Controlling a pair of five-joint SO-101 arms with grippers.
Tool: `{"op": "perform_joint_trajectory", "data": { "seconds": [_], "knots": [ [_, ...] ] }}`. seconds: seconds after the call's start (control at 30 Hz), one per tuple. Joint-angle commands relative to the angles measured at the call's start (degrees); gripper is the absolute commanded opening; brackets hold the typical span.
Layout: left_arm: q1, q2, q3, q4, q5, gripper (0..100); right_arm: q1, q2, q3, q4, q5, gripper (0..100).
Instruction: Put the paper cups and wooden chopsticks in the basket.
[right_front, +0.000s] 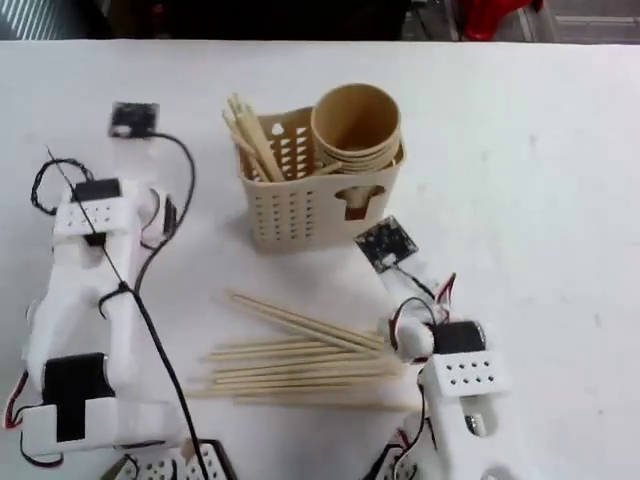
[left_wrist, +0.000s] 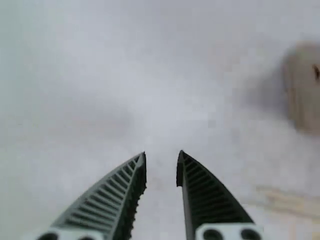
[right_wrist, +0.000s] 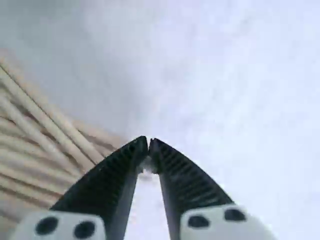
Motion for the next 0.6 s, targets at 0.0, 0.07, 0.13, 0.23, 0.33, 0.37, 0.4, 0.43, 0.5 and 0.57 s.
{"op": "perform_joint_trajectory", "data": {
  "seconds": [0.0,0.07,0.13,0.23,0.33,0.37,0.4,0.43,0.5,0.57],
  "knots": [
    [3.30,-1.19,-5.98,17.23,-15.74,12,1.89,-1.71,2.11,-4.88,0.26,1.9],
    [3.91,-1.27,-6.51,23.12,-23.65,12,3.21,-1.71,2.55,-5.49,0.18,1.9],
    [3.91,-1.27,-6.33,27.25,-31.74,12,5.05,-1.71,2.64,-5.67,0.18,1.8],
    [3.65,-1.27,-6.33,31.65,-42.29,12,7.87,-1.71,2.64,-7.60,0.09,1.8],
    [4.88,-1.27,-5.71,34.64,-49.05,11,9.98,-1.36,2.64,-10.15,-3.08,1.8],
    [6.20,-1.27,-4.57,35.16,-50.81,9,10.07,-1.19,2.64,-10.77,-3.87,1.8],
    [7.87,-1.27,-3.16,35.34,-52.48,7,9.98,-1.19,2.81,-10.95,-4.22,1.8],
    [10.15,-1.27,-1.49,35.34,-53.54,5,10.15,-1.19,2.99,-11.12,-4.31,1.7],
    [14.55,-1.36,2.11,34.99,-53.89,3,10.33,-1.19,3.25,-11.12,-4.31,1.7],
    [17.27,-1.36,4.13,33.23,-51.60,3,10.07,-1.19,3.34,-10.86,-3.87,1.7]
  ]
}}
